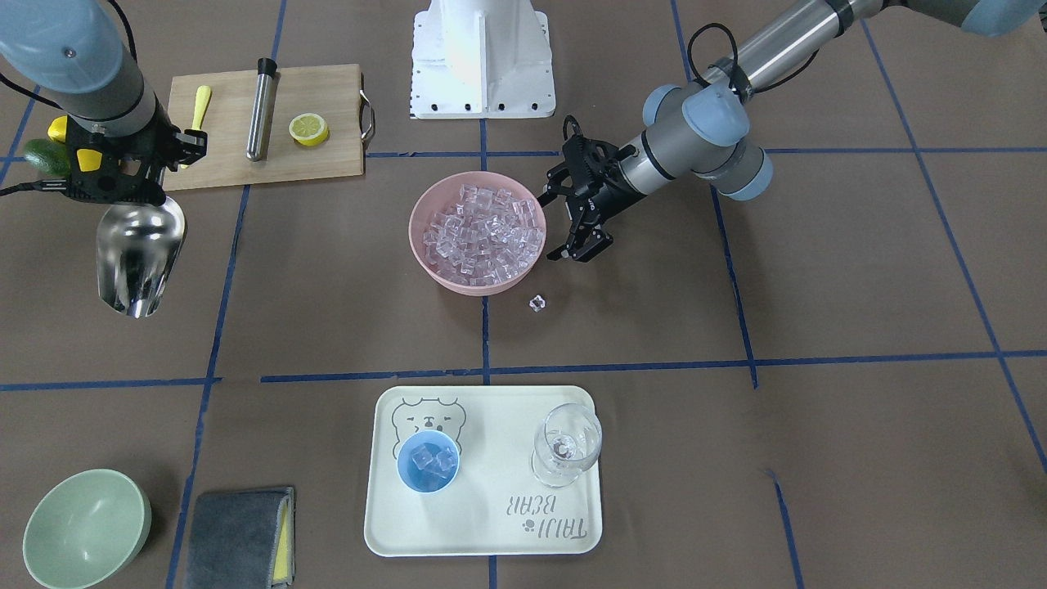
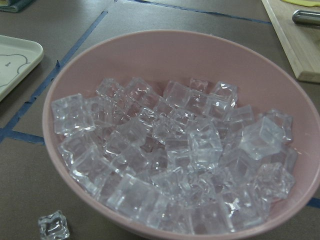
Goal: Put ice in cup with scoop
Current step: 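Carry the empty scoop back and lower it onto the table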
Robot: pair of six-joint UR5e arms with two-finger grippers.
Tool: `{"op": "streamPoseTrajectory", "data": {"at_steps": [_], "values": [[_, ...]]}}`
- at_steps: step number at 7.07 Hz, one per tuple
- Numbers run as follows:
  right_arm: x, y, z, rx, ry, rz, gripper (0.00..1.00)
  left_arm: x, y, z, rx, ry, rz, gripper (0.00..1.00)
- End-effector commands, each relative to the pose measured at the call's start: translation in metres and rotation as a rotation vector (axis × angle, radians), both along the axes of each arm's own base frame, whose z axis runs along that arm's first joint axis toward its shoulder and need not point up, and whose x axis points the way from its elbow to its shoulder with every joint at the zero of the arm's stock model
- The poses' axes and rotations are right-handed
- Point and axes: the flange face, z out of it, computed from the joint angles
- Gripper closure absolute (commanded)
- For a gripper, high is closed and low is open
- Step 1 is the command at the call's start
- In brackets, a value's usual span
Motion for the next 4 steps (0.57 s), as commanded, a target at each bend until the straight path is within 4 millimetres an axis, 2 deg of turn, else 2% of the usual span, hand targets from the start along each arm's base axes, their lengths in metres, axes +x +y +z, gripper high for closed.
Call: {"op": "streamPoseTrajectory", "data": {"at_steps": [1, 3, 4], "values": [[-0.032, 0.012, 0.039, -0.050, 0.048, 0.020, 1.00, -0.001, -0.001, 0.000, 0.000, 0.001, -0.001, 0.01], [-0.044, 0.035, 0.092, -0.027, 0.020, -0.009, 1.00, 0.000, 0.000, 0.000, 0.000, -0.001, -0.001, 0.00], [-0.063, 0.045, 0.102, -0.041, 0.035, -0.005, 1.00, 0.001, 0.001, 0.000, 0.000, -0.001, 0.000, 0.00]]}}
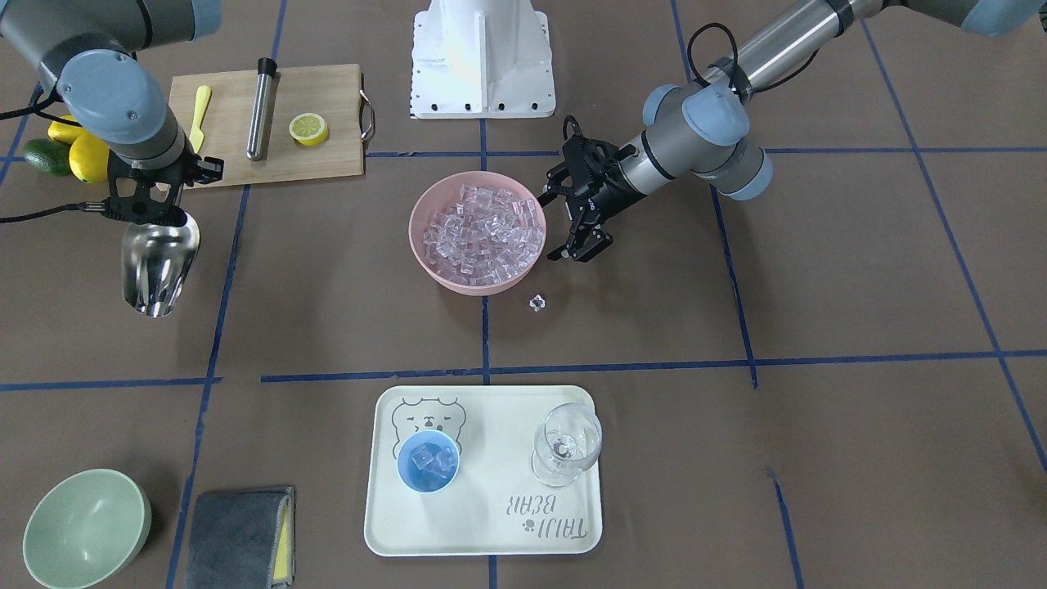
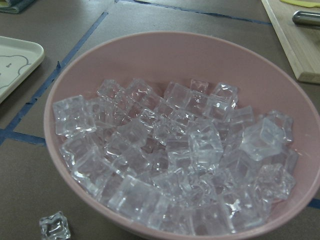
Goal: Put ice in cup with scoop
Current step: 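Carry the empty scoop back and lower it onto the table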
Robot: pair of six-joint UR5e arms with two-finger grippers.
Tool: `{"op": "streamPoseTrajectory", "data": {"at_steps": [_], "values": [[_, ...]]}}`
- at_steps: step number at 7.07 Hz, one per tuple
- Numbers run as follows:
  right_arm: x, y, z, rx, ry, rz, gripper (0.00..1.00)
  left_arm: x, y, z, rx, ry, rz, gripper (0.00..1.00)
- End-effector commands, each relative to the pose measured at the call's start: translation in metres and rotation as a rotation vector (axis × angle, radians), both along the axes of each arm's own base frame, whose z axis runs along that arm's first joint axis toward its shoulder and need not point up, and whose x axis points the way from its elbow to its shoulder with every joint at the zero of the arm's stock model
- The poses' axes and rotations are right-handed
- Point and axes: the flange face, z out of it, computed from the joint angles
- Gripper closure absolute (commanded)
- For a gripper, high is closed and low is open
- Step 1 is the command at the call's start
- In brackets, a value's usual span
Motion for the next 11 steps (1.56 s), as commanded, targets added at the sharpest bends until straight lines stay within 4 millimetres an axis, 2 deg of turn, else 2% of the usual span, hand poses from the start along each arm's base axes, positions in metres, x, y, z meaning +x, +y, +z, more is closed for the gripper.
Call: {"op": "streamPoseTrajectory", "data": {"at_steps": [1, 4, 5, 7, 9, 11], "values": [[-0.032, 0.017, 0.038, 0.005, 0.027, -0.022, 1.00, 0.000, 0.000, 0.000, 0.000, 0.000, 0.000, 0.00], [-0.046, 0.010, 0.067, 0.003, 0.027, -0.027, 1.00, 0.001, -0.001, -0.001, 0.002, -0.001, -0.011, 0.01], [-0.048, 0.008, 0.062, 0.009, 0.020, -0.025, 0.03, 0.001, -0.001, -0.001, 0.002, -0.001, -0.011, 0.00], [-0.047, 0.005, 0.048, 0.022, -0.006, -0.017, 0.00, 0.001, -0.001, -0.002, 0.003, 0.001, -0.011, 0.01], [-0.007, -0.022, 0.019, 0.069, -0.050, 0.070, 0.00, 0.001, -0.001, -0.002, 0.002, 0.002, -0.011, 0.00], [0.054, -0.068, 0.002, 0.141, -0.117, 0.203, 0.00, 0.001, -0.001, -0.001, 0.002, -0.001, -0.011, 0.00]]}}
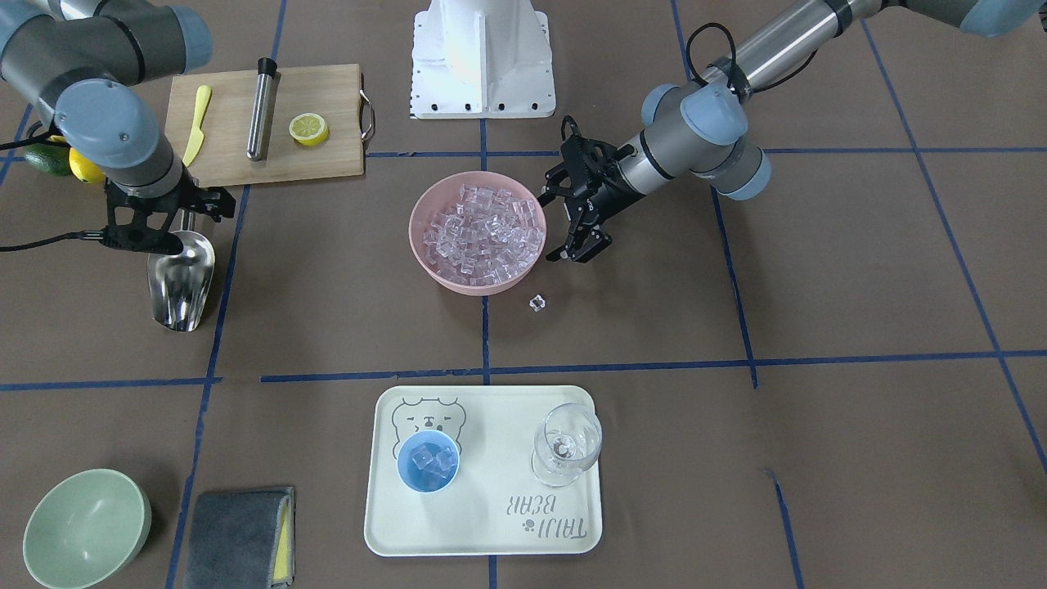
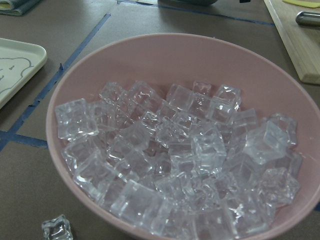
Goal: Put ice in cup with scoop
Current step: 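Open the right gripper and withdraw it from the scoop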
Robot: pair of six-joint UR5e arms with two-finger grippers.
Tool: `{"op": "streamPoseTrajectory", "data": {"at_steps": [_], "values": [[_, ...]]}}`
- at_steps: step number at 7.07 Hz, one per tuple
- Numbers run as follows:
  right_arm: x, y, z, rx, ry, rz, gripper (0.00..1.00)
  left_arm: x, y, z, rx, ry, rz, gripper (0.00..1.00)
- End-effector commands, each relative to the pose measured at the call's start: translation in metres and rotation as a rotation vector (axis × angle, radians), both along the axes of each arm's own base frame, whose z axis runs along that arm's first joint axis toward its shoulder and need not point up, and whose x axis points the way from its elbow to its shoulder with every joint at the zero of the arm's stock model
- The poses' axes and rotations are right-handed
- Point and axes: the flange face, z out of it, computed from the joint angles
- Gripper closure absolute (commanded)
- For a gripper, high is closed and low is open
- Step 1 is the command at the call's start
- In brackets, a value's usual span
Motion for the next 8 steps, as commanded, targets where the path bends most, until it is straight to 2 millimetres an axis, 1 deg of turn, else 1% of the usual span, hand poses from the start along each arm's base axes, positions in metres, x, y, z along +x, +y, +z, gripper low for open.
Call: {"op": "streamPoseTrajectory", "data": {"at_steps": [1, 2, 3, 4, 5, 6, 8], "values": [[0.060, -0.042, -0.017, 0.092, -0.082, 0.119, 0.00, -0.001, -0.001, 0.001, 0.000, -0.001, -0.002, 0.00], [0.087, -0.054, -0.017, 0.117, -0.093, 0.152, 0.00, -0.001, -0.001, 0.001, -0.002, -0.001, -0.002, 0.00], [0.120, -0.067, -0.013, 0.160, -0.097, 0.145, 0.00, -0.002, -0.001, 0.002, -0.001, -0.003, -0.003, 0.00], [0.158, -0.069, 0.010, 0.198, -0.081, 0.103, 0.00, -0.002, -0.002, 0.002, -0.001, -0.003, -0.005, 0.00], [0.193, -0.066, 0.030, 0.232, -0.077, 0.056, 0.00, -0.003, -0.004, 0.002, -0.001, -0.003, -0.008, 0.00], [0.226, -0.054, 0.057, 0.233, -0.073, 0.024, 0.00, -0.003, -0.004, 0.002, -0.003, -0.003, -0.008, 0.00], [0.292, -0.022, 0.106, 0.282, -0.073, -0.089, 0.00, -0.007, -0.008, 0.003, -0.003, -0.004, -0.015, 0.00]]}}
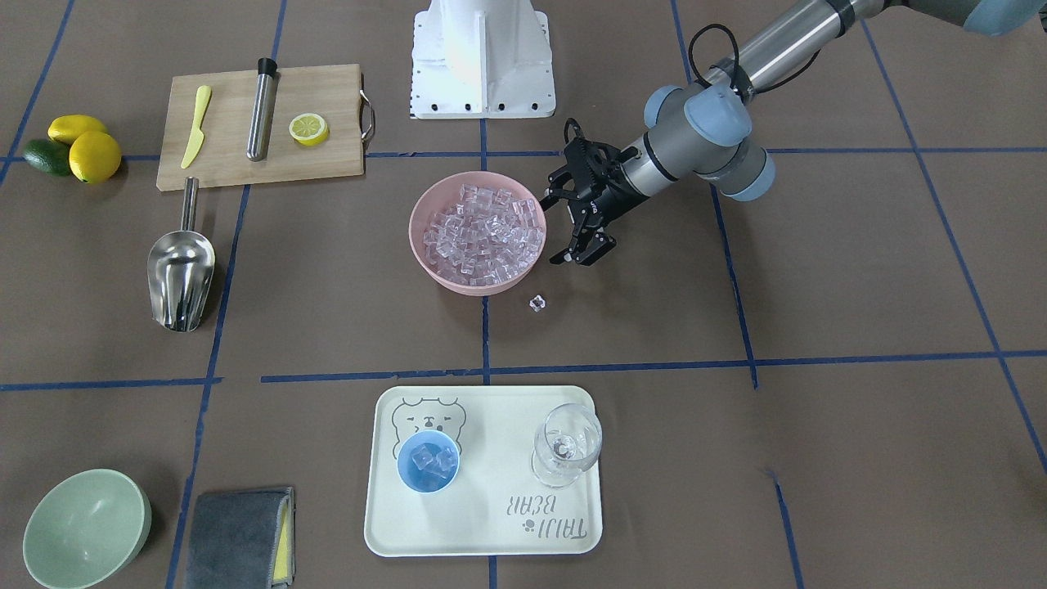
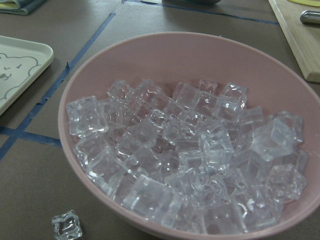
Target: Put ice in cup with scoop
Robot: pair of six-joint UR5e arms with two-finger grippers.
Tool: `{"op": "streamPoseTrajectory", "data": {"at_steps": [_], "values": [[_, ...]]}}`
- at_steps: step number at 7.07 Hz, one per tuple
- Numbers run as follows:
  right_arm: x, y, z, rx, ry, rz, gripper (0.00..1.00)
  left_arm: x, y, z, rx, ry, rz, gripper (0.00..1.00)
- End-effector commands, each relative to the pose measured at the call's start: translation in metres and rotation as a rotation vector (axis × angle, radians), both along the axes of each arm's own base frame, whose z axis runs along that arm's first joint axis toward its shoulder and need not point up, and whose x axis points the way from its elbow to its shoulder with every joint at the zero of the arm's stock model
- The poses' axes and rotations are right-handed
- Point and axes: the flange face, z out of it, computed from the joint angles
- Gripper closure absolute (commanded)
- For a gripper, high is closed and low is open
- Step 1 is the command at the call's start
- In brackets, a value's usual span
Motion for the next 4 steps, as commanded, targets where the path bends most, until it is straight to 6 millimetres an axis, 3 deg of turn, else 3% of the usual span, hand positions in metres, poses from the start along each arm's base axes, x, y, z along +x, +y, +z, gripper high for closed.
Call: {"op": "streamPoseTrajectory", "data": {"at_steps": [1, 2, 3, 4], "values": [[0.073, 0.043, 0.054, 0.034, -0.034, -0.096, 0.00, -0.007, -0.008, 0.000, 0.000, -0.001, -0.016, 0.00], [0.104, 0.067, 0.080, 0.027, -0.110, -0.094, 0.00, -0.017, -0.021, 0.000, -0.002, -0.002, -0.042, 0.00], [0.125, 0.080, 0.097, 0.030, -0.138, -0.086, 0.00, -0.033, -0.034, 0.014, -0.015, -0.025, -0.074, 0.00], [0.133, 0.090, 0.106, 0.014, -0.140, -0.067, 0.00, -0.055, -0.056, 0.028, -0.033, -0.056, -0.124, 0.00]]}}
